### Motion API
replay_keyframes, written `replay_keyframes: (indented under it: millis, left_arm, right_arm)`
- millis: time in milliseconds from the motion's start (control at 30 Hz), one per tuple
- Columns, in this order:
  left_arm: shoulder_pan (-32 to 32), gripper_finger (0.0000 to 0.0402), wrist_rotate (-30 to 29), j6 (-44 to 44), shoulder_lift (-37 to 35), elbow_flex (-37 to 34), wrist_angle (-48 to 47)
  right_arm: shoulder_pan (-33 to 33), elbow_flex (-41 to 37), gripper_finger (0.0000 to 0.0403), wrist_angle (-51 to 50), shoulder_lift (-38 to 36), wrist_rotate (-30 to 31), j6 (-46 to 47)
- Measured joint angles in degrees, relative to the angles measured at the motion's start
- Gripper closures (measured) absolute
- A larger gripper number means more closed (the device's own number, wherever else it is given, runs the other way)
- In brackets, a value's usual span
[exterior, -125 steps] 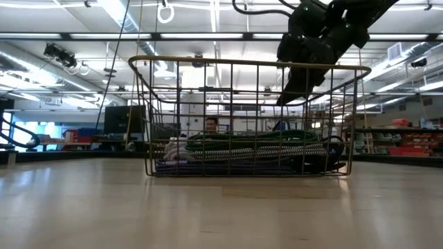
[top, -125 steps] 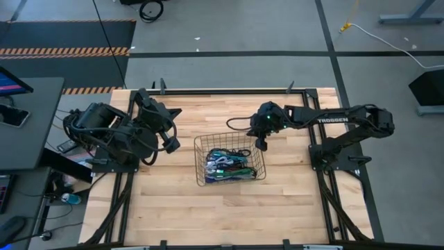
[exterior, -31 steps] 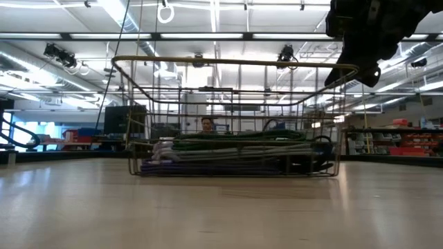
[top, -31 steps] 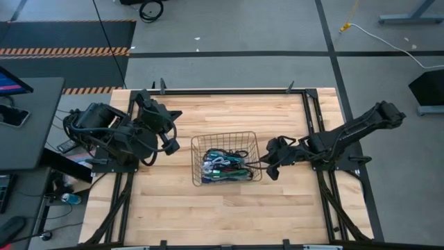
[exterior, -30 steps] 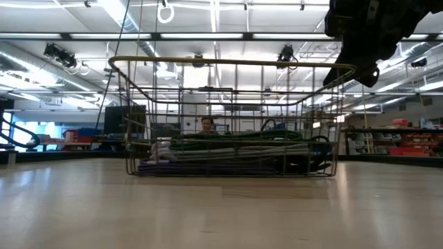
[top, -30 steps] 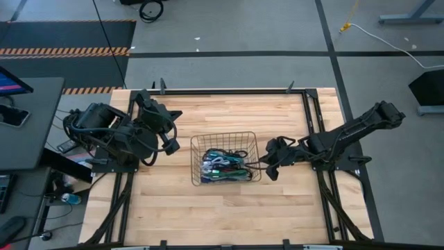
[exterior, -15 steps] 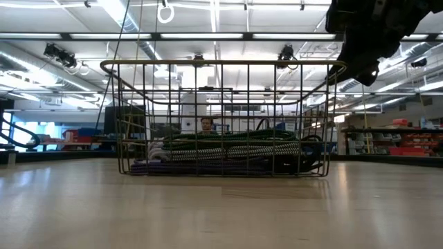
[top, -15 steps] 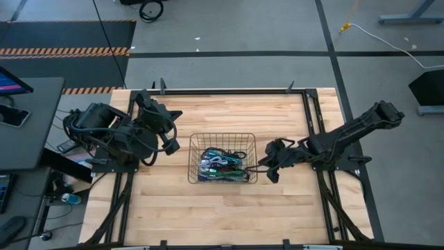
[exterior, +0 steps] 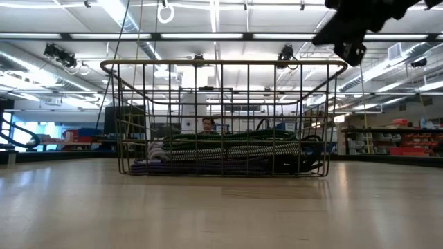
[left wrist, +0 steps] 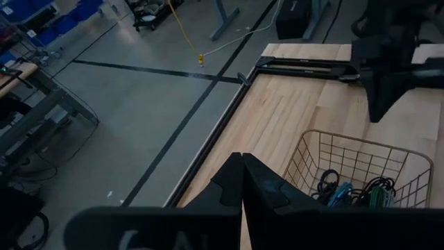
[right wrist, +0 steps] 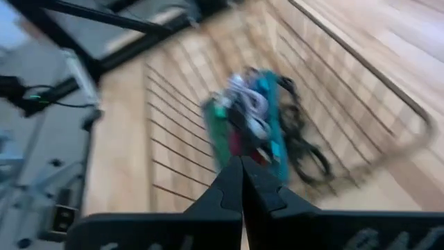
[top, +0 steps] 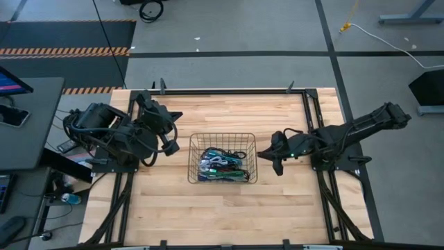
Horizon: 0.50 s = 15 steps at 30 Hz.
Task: Pick and place USB-C Cables
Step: Adjust the wire basket
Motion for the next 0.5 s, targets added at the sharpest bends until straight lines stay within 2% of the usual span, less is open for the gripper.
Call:
replay_keyframes:
  millis: [233,500]
  left_arm:
    - [0.02,0.0397,0.01,-0.01,0.0,0.0,0.0]
    - [0.02,0.0397,0.01,-0.13,-0.01,0.0,0.0]
  right_arm:
    - [-2.36,0.02,0.0403,11.9,1.9,-5.48,-6.03]
    - [-6.27,0.07,0.0403,13.11,4.7,-11.3,-7.93]
